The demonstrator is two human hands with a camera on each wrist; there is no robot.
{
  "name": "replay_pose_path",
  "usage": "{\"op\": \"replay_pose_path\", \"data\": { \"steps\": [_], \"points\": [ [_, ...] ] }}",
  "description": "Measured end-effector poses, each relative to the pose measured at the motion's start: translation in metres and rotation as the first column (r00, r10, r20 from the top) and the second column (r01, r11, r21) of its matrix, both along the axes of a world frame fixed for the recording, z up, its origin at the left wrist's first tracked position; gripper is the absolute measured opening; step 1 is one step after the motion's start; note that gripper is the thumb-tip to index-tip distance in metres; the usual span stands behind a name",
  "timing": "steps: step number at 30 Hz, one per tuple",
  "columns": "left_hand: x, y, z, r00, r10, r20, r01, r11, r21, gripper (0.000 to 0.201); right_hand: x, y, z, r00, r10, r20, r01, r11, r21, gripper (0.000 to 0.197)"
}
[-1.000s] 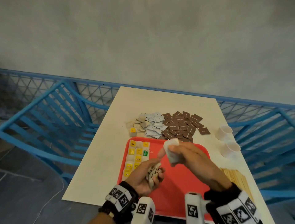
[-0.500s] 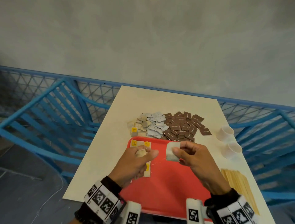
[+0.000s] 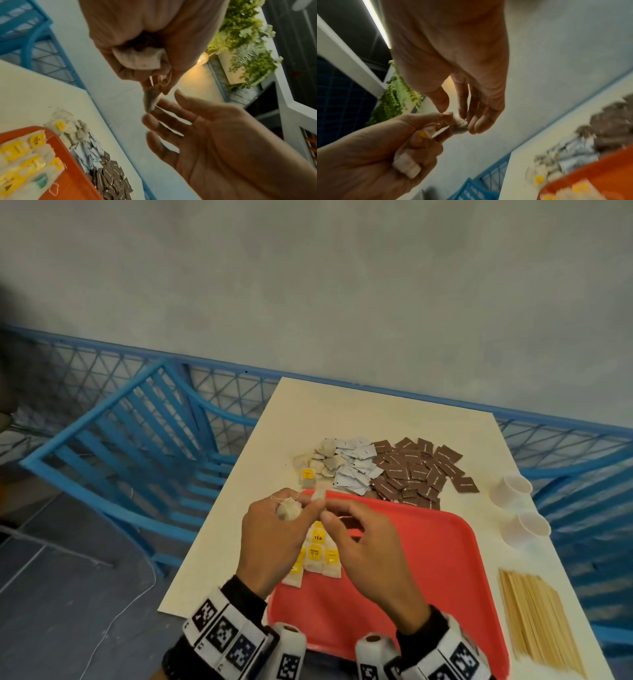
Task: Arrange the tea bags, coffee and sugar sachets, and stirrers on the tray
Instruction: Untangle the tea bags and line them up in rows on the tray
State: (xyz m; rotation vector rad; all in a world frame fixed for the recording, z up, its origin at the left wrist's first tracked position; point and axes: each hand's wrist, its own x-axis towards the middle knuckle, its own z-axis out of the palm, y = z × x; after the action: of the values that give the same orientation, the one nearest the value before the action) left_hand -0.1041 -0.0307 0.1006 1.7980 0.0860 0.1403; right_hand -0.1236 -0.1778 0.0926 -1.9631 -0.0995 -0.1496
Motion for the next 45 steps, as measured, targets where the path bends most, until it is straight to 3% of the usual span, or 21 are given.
{"op": "replay_pose_path", "data": {
  "steps": [3,6,11,14,16,18,19,22,24,26,28,32,35,37,39,42,45],
  "points": [
    [-0.004,-0.01,-0.004,0.975,0.03,0.222,-0.079,0.973,0.215,0.012,0.0,0.009,-0.001,0.995,0.01,-0.095,0.016,0.964,0.266,0.02],
    [-0.008,-0.021,-0.008,0.926,-0.012,0.377,-0.11,0.948,0.3,0.002,-0.002,0.012,0.001,0.987,-0.01,-0.162,0.087,0.875,0.476,0.025],
    [-0.013,-0.035,-0.02,0.926,-0.137,0.351,0.019,0.948,0.318,0.015,0.004,0.007,-0.006,0.969,-0.109,-0.224,0.218,0.806,0.551,0.024],
    [-0.015,-0.036,-0.021,0.895,-0.207,0.396,0.097,0.955,0.28,0.014,0.008,-0.008,-0.007,0.968,-0.143,-0.205,0.232,0.818,0.526,0.025],
    [-0.014,-0.028,-0.018,0.895,-0.145,0.421,0.071,0.98,0.187,0.015,0.009,-0.019,-0.005,0.978,-0.135,-0.16,0.197,0.85,0.488,0.023],
    [-0.009,-0.017,-0.014,0.937,-0.066,0.342,0.047,0.997,0.064,0.021,0.012,-0.03,-0.002,0.989,-0.125,-0.083,0.147,0.915,0.377,0.022],
    [-0.005,-0.012,-0.011,0.967,-0.09,0.239,0.089,0.996,0.019,0.028,0.013,-0.035,0.001,0.993,-0.111,-0.045,0.119,0.948,0.296,0.021],
    [0.009,-0.003,0.0,0.948,-0.318,-0.004,0.318,0.948,0.029,0.045,0.019,-0.04,0.013,1.0,0.005,0.017,-0.007,0.99,0.14,0.02],
    [0.015,-0.004,0.006,0.916,-0.402,0.005,0.4,0.913,0.084,0.027,0.022,-0.039,0.023,0.998,0.051,0.042,-0.055,0.993,0.104,0.023],
    [0.018,-0.005,0.012,0.91,-0.414,0.013,0.413,0.91,0.029,0.009,0.025,-0.034,0.027,0.998,0.048,0.051,-0.055,0.99,0.128,0.023],
    [0.017,-0.002,0.01,0.914,-0.405,-0.032,0.404,0.914,-0.037,0.015,0.025,-0.027,0.026,0.998,0.052,0.042,-0.059,0.98,0.189,0.02],
    [0.019,0.013,-0.015,0.909,-0.372,-0.187,0.345,0.924,-0.163,0.028,0.023,-0.016,0.0,0.991,0.081,-0.109,-0.043,0.949,0.314,0.008],
    [0.018,0.023,-0.043,0.885,-0.363,-0.291,0.316,0.928,-0.198,0.029,0.019,-0.013,-0.039,0.947,0.106,-0.302,-0.025,0.965,0.261,0.013],
    [0.017,0.026,-0.063,0.878,-0.339,-0.337,0.309,0.94,-0.141,0.025,0.017,-0.011,-0.068,0.909,0.087,-0.407,0.02,0.968,0.25,0.022],
    [0.018,0.03,-0.088,0.904,-0.254,-0.343,0.296,0.952,0.076,0.015,0.019,-0.007,-0.096,0.867,0.011,-0.498,0.117,0.967,0.226,0.026],
    [0.02,0.039,-0.126,0.902,-0.183,-0.391,0.358,0.823,0.441,0.012,0.026,-0.001,-0.129,0.776,-0.057,-0.628,0.192,0.97,0.15,0.02],
    [0.016,0.043,-0.147,0.861,-0.167,-0.48,0.455,0.675,0.581,0.018,0.033,0.004,-0.15,0.731,-0.076,-0.678,0.117,0.993,0.015,0.028]
  ]
}}
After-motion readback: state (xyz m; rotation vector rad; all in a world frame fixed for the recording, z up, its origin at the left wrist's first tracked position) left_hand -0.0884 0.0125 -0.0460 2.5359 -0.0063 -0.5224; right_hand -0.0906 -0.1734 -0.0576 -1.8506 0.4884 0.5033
